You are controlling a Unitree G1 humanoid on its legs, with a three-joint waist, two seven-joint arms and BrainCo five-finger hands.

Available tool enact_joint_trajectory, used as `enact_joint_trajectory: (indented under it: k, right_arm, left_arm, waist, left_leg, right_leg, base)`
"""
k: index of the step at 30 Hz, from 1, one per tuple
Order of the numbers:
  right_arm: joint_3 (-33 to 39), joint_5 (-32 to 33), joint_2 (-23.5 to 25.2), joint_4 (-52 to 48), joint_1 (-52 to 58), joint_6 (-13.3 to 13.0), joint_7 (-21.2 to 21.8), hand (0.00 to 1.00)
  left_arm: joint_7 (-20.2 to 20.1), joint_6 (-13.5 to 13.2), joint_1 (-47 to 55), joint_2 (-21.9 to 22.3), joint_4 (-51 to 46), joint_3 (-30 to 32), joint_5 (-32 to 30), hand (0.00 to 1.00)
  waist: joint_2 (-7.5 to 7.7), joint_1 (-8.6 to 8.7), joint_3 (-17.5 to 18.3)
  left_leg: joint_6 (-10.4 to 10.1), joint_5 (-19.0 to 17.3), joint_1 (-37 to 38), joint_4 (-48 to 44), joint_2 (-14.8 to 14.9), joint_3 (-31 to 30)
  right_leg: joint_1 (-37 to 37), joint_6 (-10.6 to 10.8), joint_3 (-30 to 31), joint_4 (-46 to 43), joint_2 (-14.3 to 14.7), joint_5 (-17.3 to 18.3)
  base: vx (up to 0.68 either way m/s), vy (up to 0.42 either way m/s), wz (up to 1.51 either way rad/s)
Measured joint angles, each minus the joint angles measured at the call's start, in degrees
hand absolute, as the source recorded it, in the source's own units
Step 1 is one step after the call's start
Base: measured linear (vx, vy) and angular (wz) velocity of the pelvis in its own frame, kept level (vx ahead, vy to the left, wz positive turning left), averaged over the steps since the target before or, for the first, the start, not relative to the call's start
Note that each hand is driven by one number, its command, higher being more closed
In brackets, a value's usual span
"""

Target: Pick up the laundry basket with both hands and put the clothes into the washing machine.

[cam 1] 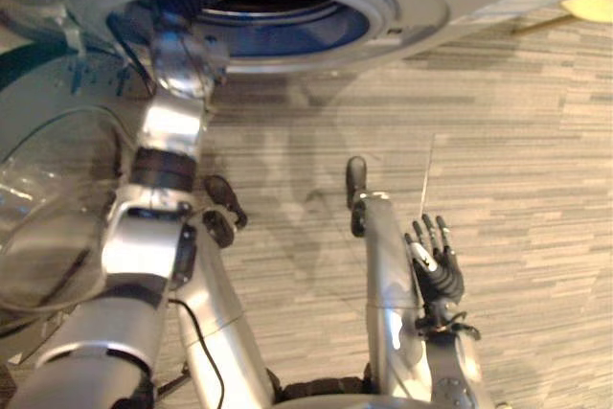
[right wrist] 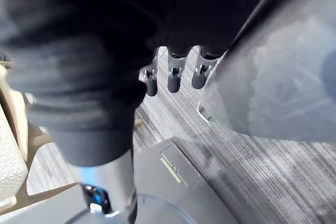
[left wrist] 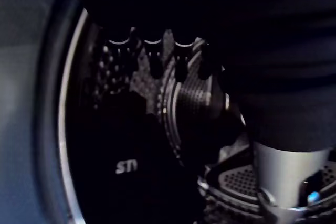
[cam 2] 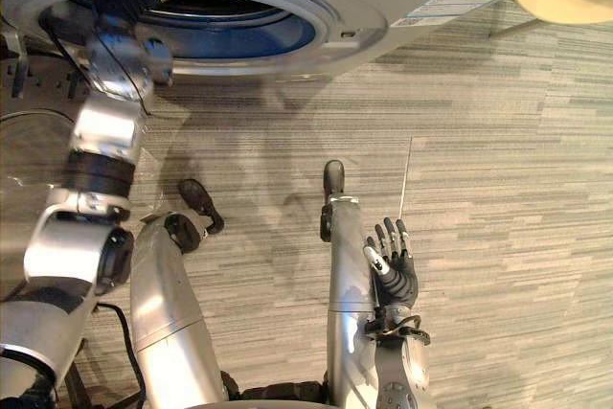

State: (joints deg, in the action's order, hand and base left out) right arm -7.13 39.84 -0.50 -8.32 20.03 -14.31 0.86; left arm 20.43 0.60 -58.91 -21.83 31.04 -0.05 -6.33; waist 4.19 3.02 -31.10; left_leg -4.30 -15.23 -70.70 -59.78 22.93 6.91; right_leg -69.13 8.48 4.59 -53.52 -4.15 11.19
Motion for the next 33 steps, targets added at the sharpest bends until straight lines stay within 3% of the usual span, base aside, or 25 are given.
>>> enact_joint_trajectory:
  k: [7,9,12,15,19,23,25,26,30,33]
  right_arm:
    - [1.14,-2.26,0.06,-0.01,-2.43,-0.39,-2.18,0.0]
    - [2.41,-3.2,0.09,0.05,-3.0,-0.4,-3.13,0.0]
    - [3.49,-4.74,0.13,1.12,-4.51,-0.38,-4.68,0.0]
    - [5.65,-6.29,0.05,4.42,-5.23,-0.24,-6.1,0.0]
    - [7.51,-6.74,-0.01,12.16,-7.4,1.16,-7.48,0.0]
    - [8.05,-7.79,0.01,22.62,-7.3,2.51,-7.4,0.0]
    - [9.01,-8.5,0.24,31.63,-6.99,3.64,-7.16,0.0]
    - [9.13,-8.51,0.28,32.74,-6.98,3.7,-7.1,0.0]
    - [14.37,-9.4,1.26,47.11,-7.57,5.29,-6.67,0.0]
    - [18.5,-11.7,1.06,55.5,-8.59,6.17,-5.93,0.0]
  left_arm:
    - [1.7,-2.08,18.87,8.57,-11.38,1.13,1.96,0.0]
    - [2.26,-3.71,27.6,14.73,-15.39,1.82,3.66,0.0]
    - [2.26,-5.24,36.92,20.21,-16.88,1.54,4.77,0.0]
    - [1.73,-6.15,44.11,23.28,-16.61,-0.95,6.35,0.0]
    - [-0.9,-6.74,49.38,23.98,-11.14,-2.68,8.51,0.0]
    - [-4.85,-7.24,54.36,23.8,-4.56,-4.21,10.25,0.0]
    - [-6.79,-7.39,57.76,23.73,1.01,-3.95,10.15,0.0]
    - [-6.93,-7.39,57.93,23.73,1.72,-3.9,10.15,0.0]
    - [-9.49,-7.01,60.06,23.42,14.93,0.95,10.04,0.0]
    - [-10.68,-6.25,60.72,23.03,21.67,6.17,10.06,0.0]
  waist:
    - [-1.02,-1.61,-0.12]
    - [-1.41,-2.5,-0.13]
    - [-1.59,-2.68,-0.04]
    - [-2.55,-4.15,0.42]
    - [-4.28,-4.31,2.5]
    - [-4.7,-4.25,8.52]
    - [-4.57,-4.29,13.76]
    - [-4.55,-4.3,14.34]
    - [-4.07,-3.92,21.62]
    - [-4.13,-3.84,24.43]
  left_leg:
    - [-0.96,1.52,3.87,3.08,-1.61,-0.91]
    - [-1.14,1.7,7.32,4.67,-2.44,-0.81]
    - [-1.61,2.23,12.17,7.72,-4.04,-1.17]
    - [-2.05,3.18,18.13,10.85,-5.63,-1.39]
    - [-2.53,4.08,26.65,15.14,-7.33,-1.57]
    - [-2.47,5.82,37.38,23.41,-9.4,-0.79]
    - [-2.65,7.81,44.65,30.8,-10.45,-0.81]
    - [-2.52,8.21,45.4,31.78,-10.59,-0.81]
    - [-3.7,16.48,57.1,49.84,-12.13,-0.94]
    - [-4.55,20.21,63.06,57.69,-11.6,-2.27]
  right_leg:
    - [3.57,-0.86,-1.46,-0.32,-1.25,1.45]
    - [6.49,-1.15,-1.72,-0.17,-2.14,2.24]
    - [11.52,-1.34,-2.97,0.85,-3.47,3.36]
    - [17.42,-1.7,-4.29,1.92,-5.09,4.47]
    - [26.47,-1.69,-6.09,4.95,-6.65,5.31]
    - [37.55,-1.46,-8.67,11.14,-8.62,5.36]
    - [45.34,-1.2,-11.15,17.15,-9.16,4.63]
    - [46.03,-1.27,-11.42,17.86,-9.18,4.45]
    - [56.45,-1.28,-16.17,29.05,-9.11,1.5]
    - [62.99,-1.5,-19.64,34.42,-7.58,0.55]
  base:
    - [0.03,-0.033,0.2]
    - [0.06,-0.058,0.22]
    - [0.05,-0.067,0.33]
    - [0.07,-0.084,0.34]
    - [0.11,-0.081,0.29]
    - [0.12,-0.062,0.31]
    - [0.15,-0.078,0.3]
    - [0.19,-0.105,0.3]
    - [0.18,-0.092,0.33]
    - [0.14,-0.066,0.34]
